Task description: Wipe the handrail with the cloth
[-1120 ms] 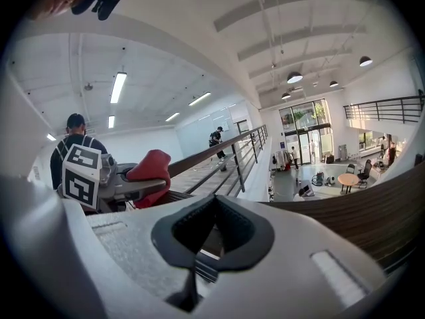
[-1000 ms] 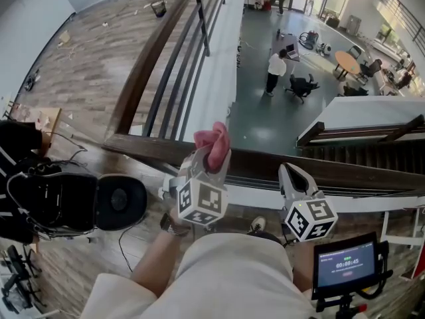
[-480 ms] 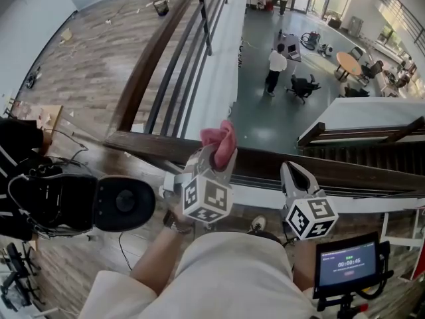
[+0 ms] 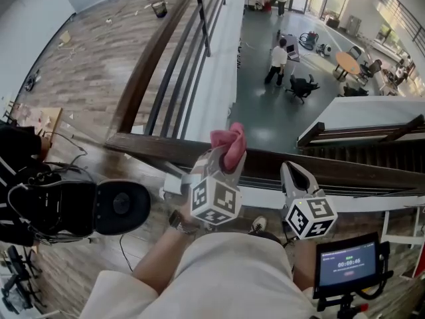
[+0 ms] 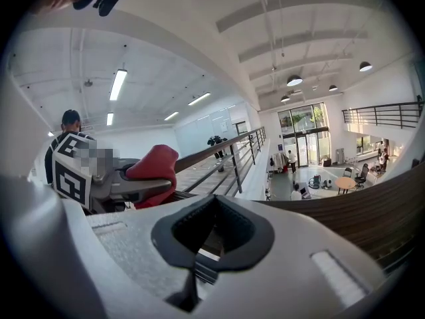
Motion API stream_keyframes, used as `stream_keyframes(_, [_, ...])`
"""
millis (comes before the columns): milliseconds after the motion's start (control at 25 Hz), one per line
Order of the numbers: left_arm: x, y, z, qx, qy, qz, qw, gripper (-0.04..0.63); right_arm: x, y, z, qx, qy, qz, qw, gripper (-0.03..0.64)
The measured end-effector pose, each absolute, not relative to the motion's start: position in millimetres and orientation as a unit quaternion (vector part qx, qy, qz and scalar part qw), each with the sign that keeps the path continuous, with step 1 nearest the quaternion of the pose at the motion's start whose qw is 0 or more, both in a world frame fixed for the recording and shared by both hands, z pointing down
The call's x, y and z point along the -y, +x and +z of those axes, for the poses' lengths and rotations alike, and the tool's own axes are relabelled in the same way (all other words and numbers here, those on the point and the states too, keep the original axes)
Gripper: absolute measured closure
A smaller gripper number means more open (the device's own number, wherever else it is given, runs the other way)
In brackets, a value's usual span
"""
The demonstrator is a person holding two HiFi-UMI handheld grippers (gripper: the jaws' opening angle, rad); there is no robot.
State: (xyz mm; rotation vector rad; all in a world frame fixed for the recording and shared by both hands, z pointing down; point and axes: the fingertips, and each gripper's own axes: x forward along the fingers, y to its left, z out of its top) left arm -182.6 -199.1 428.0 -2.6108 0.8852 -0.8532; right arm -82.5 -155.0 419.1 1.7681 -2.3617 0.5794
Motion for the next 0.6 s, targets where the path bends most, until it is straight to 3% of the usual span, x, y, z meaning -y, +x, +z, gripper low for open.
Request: stream_keyframes(600, [202.2,-169.7,424.3,-0.287,-0.904,-0.289,0.126,0.563,163.0,-75.6,423.4,0.778,0.595,0.189,0.074,0.614])
